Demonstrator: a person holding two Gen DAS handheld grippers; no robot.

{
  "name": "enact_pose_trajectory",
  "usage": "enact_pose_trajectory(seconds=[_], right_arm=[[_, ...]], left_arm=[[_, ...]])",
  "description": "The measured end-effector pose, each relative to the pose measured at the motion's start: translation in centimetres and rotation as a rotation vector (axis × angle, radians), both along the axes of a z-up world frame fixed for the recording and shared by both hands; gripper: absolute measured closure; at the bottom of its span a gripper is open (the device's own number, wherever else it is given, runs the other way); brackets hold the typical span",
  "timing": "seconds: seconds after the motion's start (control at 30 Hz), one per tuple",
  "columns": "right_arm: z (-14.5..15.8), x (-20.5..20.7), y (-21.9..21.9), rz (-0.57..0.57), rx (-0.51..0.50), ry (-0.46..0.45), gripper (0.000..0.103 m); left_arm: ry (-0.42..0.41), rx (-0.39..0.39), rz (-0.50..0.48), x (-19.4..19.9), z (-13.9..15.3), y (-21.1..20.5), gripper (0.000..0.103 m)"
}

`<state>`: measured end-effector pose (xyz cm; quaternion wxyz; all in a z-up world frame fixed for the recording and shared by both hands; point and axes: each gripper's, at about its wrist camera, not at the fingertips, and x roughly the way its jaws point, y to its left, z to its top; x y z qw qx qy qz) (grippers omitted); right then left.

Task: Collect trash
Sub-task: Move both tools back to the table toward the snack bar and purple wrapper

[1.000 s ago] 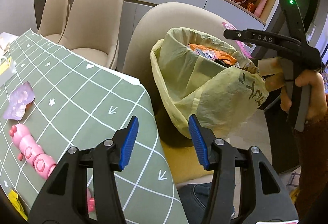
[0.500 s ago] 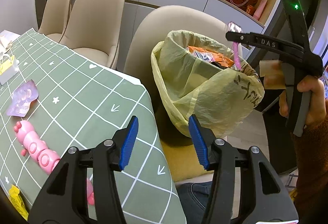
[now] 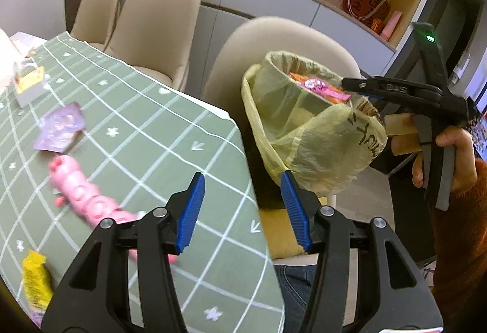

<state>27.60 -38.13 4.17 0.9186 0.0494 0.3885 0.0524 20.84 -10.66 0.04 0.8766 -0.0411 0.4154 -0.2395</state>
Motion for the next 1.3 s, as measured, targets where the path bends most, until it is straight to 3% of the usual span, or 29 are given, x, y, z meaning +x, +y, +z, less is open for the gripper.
enact_pose_trajectory(seconds=[0.17,0.3,0.4,0.6,0.77,0.93,1.13,1.3], right_arm=[[2.2,-3.3,2.8,0.093,0.033,-0.163,0.055],[1.4,-4.5,7.3,0.195,-0.003,-0.168,0.055],[0.1,-4.6,10.7,0.265,-0.028,-0.153,0.055],[-1.0,-4.5,18.5,0.399,-0.033,-0.133,0.055],[-2.1,-3.5,25.7,0.517,-0.113,-0.11,0.055],[-4.2,-0.4,31.4,0.66,-0.16,-0.075,0.055],[-6.3,5.8,35.3,0.693,-0.194,-0.016,0.055],[-8.6,10.1,36.8,0.698,-0.194,0.093,0.055]], left_arm=[[-0.099,0.017,0.088,-1.9,2.1,6.3,0.054],[-0.154,0.101,0.265,-3.8,2.1,14.5,0.053],[-0.142,0.138,0.352,-4.9,1.4,18.8,0.052],[-0.06,0.099,0.45,-6.7,-0.9,25.5,0.052],[-0.075,0.089,0.401,-7.8,-1.8,25.4,0.052],[-0.04,0.049,0.301,-8.4,-2.9,23.4,0.052],[0.002,0.047,0.26,-8.5,-4.7,21.6,0.052],[0.023,0.043,0.238,-8.3,-5.2,21.4,0.047]])
